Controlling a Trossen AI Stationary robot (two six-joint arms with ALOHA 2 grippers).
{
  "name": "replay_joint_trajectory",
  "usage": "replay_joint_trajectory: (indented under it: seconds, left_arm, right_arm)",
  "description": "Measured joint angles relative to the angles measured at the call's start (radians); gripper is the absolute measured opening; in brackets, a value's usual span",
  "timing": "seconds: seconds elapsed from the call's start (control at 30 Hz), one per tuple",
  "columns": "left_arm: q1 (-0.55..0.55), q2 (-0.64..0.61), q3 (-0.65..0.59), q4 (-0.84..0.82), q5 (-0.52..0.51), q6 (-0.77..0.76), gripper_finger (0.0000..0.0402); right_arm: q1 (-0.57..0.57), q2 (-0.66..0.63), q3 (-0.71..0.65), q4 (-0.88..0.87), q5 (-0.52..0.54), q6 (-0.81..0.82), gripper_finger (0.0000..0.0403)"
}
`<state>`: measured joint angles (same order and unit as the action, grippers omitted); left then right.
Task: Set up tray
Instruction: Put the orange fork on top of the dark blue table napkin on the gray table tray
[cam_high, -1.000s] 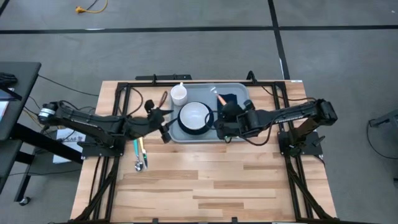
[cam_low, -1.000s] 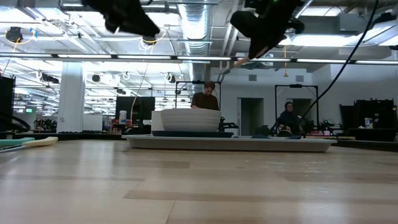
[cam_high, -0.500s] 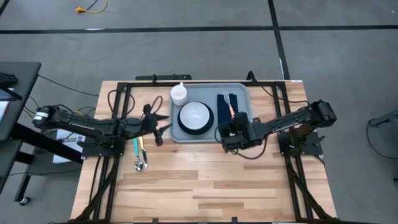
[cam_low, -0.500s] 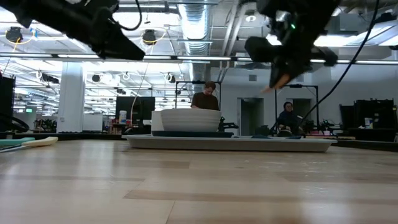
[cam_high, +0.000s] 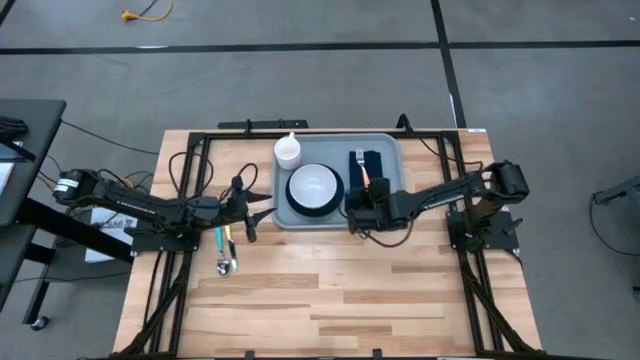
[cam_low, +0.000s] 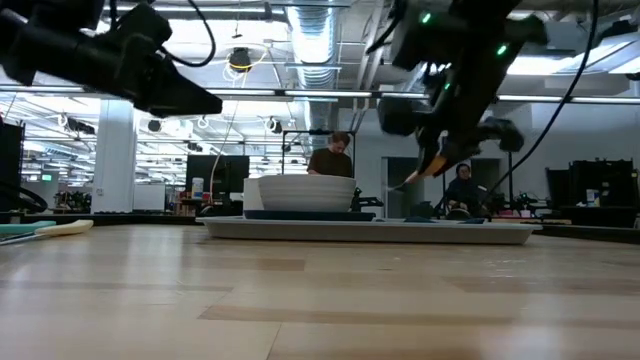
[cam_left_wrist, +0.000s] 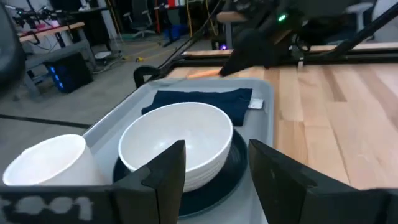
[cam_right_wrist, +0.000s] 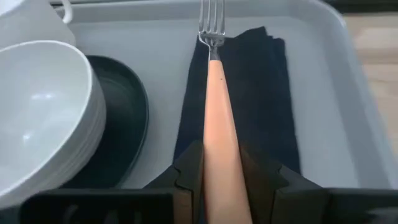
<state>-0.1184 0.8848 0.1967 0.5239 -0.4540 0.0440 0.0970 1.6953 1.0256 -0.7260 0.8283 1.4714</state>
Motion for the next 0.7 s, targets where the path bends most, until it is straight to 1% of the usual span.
replay_joint_trajectory:
  seconds: [0.13, 0.47, 0.6, 0.7]
  left_arm:
    - [0.0, 0.0, -0.049, 0.082, 0.002, 0.0, 0.0164]
    - [0.0, 0.0, -0.055, -0.008, 0.006, 0.0, 0.0164]
    - [0.0, 0.0, -0.055, -0.019, 0.006, 0.0, 0.0164]
    - [0.0, 0.0, -0.055, -0.02, 0.016, 0.0, 0.0164]
  right_arm:
    - [-0.047, 0.029, 0.0, 0.047, -0.024, -0.038, 0.0066]
    - [-0.079, 0.055, 0.002, 0.054, -0.03, -0.04, 0.0066]
    - [-0.085, 0.068, 0.001, 0.059, -0.038, -0.039, 0.0066]
    - [-0.087, 0.1, -0.001, 0.075, -0.05, -0.033, 0.0067]
